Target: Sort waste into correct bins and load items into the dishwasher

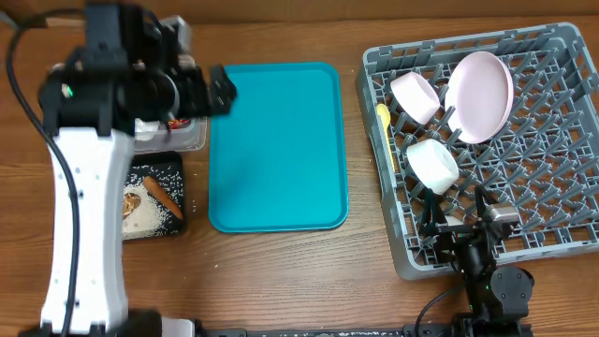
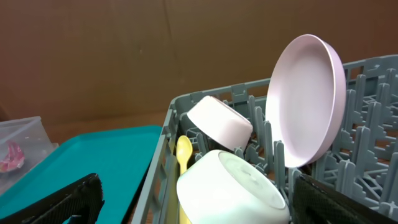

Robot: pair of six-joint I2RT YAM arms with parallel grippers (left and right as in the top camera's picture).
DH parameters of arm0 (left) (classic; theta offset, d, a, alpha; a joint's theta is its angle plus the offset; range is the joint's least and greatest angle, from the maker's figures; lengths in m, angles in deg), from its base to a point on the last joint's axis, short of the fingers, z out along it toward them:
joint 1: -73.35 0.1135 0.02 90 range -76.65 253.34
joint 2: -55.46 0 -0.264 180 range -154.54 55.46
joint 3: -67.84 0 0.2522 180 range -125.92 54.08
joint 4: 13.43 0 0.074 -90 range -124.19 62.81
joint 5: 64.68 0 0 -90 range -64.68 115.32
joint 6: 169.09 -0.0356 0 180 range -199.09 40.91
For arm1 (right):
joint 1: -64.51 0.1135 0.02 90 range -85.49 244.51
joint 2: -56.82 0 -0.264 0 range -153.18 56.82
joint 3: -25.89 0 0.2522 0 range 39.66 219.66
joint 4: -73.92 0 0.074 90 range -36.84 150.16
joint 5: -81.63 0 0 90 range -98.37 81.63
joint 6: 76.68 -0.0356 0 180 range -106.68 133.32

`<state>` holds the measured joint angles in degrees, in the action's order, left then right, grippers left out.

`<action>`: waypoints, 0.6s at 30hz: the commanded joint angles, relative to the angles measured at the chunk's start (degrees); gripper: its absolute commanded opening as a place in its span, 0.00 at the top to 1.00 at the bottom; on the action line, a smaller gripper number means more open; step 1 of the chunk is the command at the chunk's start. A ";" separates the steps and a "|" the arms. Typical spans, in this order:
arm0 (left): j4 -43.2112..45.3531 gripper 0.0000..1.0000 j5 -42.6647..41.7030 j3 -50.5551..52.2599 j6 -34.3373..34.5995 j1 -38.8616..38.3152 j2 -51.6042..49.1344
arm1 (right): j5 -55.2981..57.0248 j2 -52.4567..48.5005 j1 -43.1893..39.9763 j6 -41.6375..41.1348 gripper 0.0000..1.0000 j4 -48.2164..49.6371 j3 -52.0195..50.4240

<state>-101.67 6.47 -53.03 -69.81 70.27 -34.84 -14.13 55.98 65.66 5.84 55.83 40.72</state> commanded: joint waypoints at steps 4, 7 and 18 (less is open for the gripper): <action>-0.22 0.00 0.00 16.83 -0.04 -4.61 8.98 | -0.35 0.68 -0.26 -0.46 0.00 0.17 -0.59; -0.24 0.00 0.00 26.08 -0.04 -4.81 13.84 | -0.35 0.68 -0.26 -0.46 0.00 0.15 -0.59; 1.70 0.00 15.26 47.50 1.16 -1.11 36.13 | -0.35 0.68 -0.26 -0.46 0.00 0.15 -0.59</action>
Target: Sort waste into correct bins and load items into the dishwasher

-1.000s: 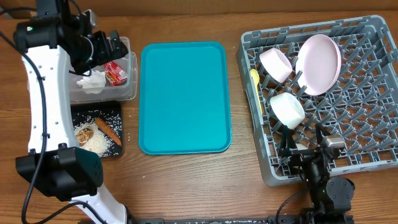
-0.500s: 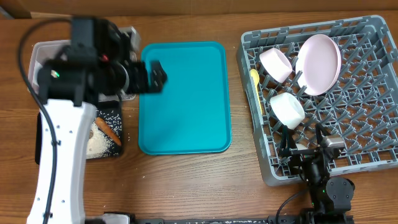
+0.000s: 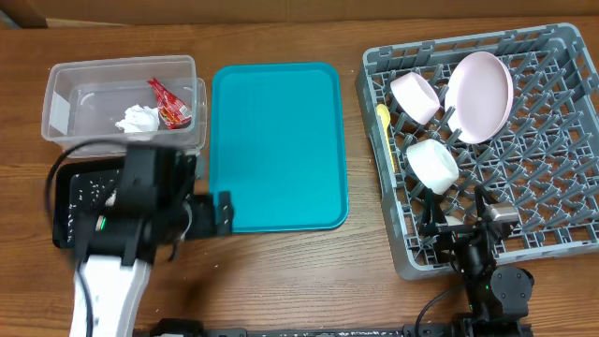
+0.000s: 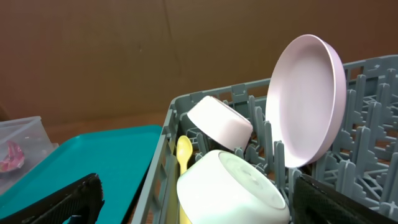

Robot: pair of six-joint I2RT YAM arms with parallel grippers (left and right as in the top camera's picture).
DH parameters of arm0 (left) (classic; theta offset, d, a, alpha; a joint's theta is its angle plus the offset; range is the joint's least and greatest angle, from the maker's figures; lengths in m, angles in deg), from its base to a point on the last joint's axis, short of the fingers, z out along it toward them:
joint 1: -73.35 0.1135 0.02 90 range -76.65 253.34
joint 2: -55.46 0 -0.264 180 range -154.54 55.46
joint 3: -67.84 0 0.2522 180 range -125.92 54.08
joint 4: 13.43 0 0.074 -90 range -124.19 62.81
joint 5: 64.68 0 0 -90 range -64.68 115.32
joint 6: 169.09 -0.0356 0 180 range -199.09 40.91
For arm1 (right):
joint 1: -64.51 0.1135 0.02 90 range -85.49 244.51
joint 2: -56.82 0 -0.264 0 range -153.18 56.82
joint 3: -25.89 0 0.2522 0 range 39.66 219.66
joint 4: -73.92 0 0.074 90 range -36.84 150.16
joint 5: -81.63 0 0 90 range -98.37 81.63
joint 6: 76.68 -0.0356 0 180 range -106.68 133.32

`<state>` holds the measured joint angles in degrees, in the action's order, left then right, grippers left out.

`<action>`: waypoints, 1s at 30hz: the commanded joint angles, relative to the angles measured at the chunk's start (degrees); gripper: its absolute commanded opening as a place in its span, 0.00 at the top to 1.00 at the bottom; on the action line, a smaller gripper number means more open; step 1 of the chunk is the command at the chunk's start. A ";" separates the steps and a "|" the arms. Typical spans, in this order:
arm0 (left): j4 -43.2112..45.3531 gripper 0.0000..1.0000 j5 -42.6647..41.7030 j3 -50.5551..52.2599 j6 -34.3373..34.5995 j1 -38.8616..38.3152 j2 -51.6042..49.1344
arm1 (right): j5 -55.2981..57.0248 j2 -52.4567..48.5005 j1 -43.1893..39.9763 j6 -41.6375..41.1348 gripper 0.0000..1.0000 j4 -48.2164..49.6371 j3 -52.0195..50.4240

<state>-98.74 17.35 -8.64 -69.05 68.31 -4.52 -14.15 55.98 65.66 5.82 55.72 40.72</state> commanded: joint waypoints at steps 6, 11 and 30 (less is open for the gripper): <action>0.90 0.00 3.91 7.85 0.76 2.62 17.64 | -0.33 0.68 -0.26 -0.44 0.00 0.26 -0.59; 8.33 0.00 7.10 8.81 0.66 3.65 24.28 | -0.33 0.68 -0.26 -0.44 0.00 0.26 -0.59; 74.01 0.00 9.01 53.99 -5.99 3.63 57.09 | -0.33 0.68 -0.26 -0.44 0.00 0.26 -0.59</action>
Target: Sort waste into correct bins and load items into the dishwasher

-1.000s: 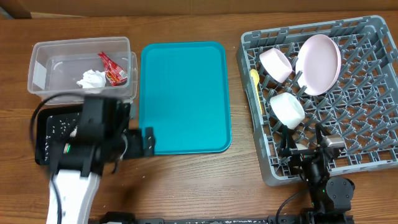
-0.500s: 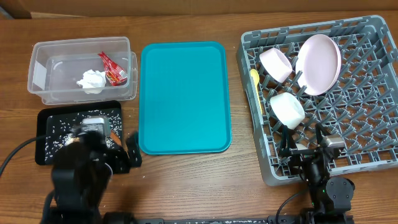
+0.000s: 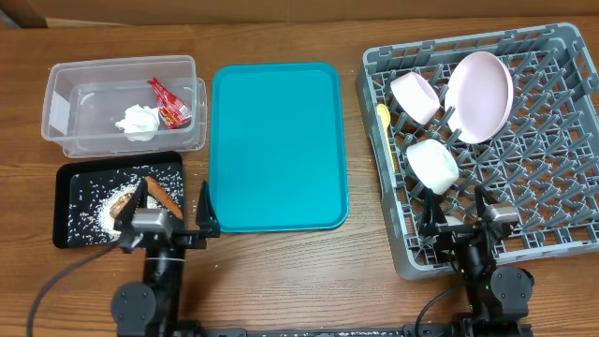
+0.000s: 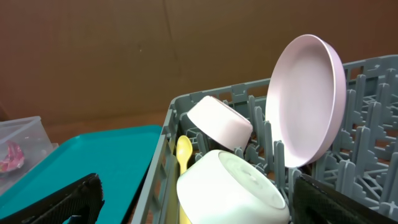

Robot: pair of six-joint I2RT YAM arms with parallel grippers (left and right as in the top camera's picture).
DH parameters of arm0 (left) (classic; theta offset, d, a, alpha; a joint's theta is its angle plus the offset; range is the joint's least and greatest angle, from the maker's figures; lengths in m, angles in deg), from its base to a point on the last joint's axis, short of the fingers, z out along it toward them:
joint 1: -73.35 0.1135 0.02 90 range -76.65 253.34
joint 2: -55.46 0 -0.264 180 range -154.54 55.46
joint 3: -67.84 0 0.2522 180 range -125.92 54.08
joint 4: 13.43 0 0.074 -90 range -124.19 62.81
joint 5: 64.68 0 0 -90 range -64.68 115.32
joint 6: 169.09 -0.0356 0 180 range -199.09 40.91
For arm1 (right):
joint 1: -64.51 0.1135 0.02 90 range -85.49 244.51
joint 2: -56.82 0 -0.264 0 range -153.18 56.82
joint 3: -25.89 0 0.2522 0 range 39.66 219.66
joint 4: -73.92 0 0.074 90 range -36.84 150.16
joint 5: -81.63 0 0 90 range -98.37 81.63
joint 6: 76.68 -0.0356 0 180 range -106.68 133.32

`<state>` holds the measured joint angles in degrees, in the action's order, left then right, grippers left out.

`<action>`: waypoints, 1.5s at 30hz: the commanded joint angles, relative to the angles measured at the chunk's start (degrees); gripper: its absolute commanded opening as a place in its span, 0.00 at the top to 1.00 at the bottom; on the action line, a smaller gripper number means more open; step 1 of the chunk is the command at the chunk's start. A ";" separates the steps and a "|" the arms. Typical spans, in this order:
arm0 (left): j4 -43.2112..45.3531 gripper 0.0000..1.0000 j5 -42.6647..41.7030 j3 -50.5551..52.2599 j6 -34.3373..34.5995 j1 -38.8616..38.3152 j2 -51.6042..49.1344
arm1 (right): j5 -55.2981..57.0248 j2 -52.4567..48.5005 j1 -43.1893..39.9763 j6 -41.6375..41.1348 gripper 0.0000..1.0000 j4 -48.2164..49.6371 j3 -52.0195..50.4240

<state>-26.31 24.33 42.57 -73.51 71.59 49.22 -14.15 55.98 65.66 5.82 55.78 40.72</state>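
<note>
The grey dish rack (image 3: 562, 239) at the right holds a pink bowl (image 3: 415, 95), a pink plate (image 3: 479, 96) standing on edge, a white bowl (image 3: 431, 165) and a yellow spoon (image 3: 384, 120). In the right wrist view the same white bowl (image 4: 233, 186), pink bowl (image 4: 219, 121), plate (image 4: 306, 99) and spoon (image 4: 184, 151) show close up. My right gripper (image 4: 199, 208) is open at the rack's near edge, its fingers either side of the white bowl and apart from it. My left gripper (image 3: 167, 208) sits open at the front left, holding nothing, over the near edge of the black tray (image 3: 70, 220).
A clear bin (image 3: 56, 112) at the back left holds a red wrapper (image 3: 168, 101) and a crumpled white tissue (image 3: 138, 120). The black tray carries rice and food scraps (image 3: 161, 195). A teal tray (image 3: 276, 140) lies bare in the middle.
My left arm, which was over the black tray with its gripper near the teal tray's near left corner, now sits folded at the table's front edge. The right arm is unchanged.
At first my left arm reached out over the clear bin, its gripper at the teal tray's far left corner. Then it was lower, covering the black tray. Now it is folded at the front, and both bins show fully. The rack's contents stayed the same.
</note>
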 commanded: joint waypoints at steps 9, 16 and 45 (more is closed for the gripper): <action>1.70 0.00 0.70 8.11 -2.60 2.80 6.05 | -0.33 0.68 -0.26 -0.44 0.00 0.20 -0.59; -1.73 0.00 -3.85 11.26 -3.87 5.99 6.05 | -0.33 0.68 -0.26 -0.44 0.00 0.20 -0.59; -5.05 0.00 -2.64 11.23 -4.13 5.99 5.99 | -0.33 0.68 -0.26 -0.44 0.00 0.20 -0.59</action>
